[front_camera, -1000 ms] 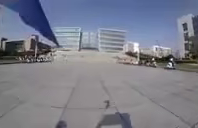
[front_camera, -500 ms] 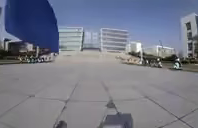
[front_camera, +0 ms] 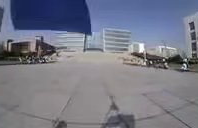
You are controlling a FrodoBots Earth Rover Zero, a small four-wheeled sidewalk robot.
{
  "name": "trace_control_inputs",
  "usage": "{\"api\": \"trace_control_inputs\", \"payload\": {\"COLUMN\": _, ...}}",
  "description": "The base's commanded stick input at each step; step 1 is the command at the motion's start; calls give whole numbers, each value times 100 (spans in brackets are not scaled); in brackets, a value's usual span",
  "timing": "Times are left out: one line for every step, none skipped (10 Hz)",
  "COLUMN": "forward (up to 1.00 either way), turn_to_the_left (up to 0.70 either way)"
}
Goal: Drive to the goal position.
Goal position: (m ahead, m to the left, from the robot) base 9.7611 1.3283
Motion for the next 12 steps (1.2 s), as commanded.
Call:
{"api": "trace_control_inputs", "payload": {"forward": 100, "turn_to_the_left": 0}}
{"api": "trace_control_inputs", "payload": {"forward": 100, "turn_to_the_left": 0}}
{"api": "trace_control_inputs", "payload": {"forward": 100, "turn_to_the_left": 0}}
{"api": "trace_control_inputs", "payload": {"forward": 100, "turn_to_the_left": 0}}
{"api": "trace_control_inputs", "payload": {"forward": 100, "turn_to_the_left": 0}}
{"api": "trace_control_inputs", "payload": {"forward": 100, "turn_to_the_left": 0}}
{"api": "trace_control_inputs", "payload": {"forward": 100, "turn_to_the_left": 0}}
{"api": "trace_control_inputs", "payload": {"forward": 100, "turn_to_the_left": 0}}
{"api": "trace_control_inputs", "payload": {"forward": 100, "turn_to_the_left": 0}}
{"api": "trace_control_inputs", "payload": {"forward": 100, "turn_to_the_left": 0}}
{"api": "trace_control_inputs", "payload": {"forward": 100, "turn_to_the_left": 0}}
{"api": "trace_control_inputs", "payload": {"forward": 100, "turn_to_the_left": 0}}
